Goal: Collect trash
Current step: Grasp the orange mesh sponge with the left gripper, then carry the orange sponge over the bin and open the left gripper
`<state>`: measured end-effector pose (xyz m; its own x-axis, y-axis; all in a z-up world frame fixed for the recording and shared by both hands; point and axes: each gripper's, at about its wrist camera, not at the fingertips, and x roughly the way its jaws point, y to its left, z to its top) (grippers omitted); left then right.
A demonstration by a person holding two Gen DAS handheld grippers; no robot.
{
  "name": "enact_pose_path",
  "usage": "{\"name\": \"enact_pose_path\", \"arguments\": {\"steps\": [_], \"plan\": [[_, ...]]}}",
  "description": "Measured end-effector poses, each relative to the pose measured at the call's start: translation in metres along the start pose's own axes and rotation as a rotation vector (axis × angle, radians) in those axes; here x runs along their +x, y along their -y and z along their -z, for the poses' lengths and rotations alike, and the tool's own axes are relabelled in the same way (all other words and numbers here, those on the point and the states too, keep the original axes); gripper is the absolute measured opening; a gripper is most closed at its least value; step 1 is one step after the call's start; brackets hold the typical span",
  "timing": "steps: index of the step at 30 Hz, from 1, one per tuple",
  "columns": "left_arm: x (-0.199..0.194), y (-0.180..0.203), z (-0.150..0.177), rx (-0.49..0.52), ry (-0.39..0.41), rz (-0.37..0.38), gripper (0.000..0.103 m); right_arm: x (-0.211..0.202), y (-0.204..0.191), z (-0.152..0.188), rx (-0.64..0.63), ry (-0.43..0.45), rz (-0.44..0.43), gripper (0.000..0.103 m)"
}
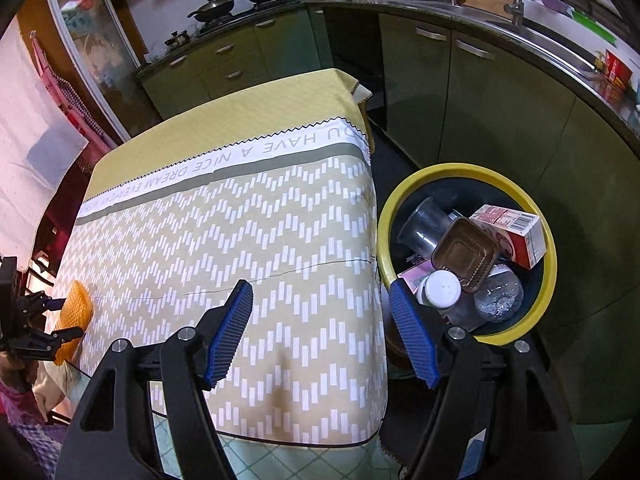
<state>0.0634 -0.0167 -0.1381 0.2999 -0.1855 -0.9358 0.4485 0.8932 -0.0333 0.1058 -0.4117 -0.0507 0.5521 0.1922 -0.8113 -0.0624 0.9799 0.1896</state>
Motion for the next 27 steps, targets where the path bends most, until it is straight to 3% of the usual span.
{"name": "enact_pose_path", "arguments": {"steps": [8,14,20,27], "plan": [[-0.005,0.014,-0.001,0.04,-0.03,-0.056,0.044,-0.006,0.002,0.004,0.006,0.006,0.008,0.07],[-0.021,0.012,-0.002,0.016,0.004,-0.041,0.022,-0.013,0.002,0.005,0.007,0.022,0.012,0.07],[-0.049,0.025,-0.018,0.05,0.118,-0.005,0.015,-0.016,0.001,0.008,0.01,0.03,0.007,0.07],[-0.064,0.067,-0.064,0.122,0.146,0.089,0.015,-0.028,0.017,0.015,0.039,0.06,0.026,0.07]]}}
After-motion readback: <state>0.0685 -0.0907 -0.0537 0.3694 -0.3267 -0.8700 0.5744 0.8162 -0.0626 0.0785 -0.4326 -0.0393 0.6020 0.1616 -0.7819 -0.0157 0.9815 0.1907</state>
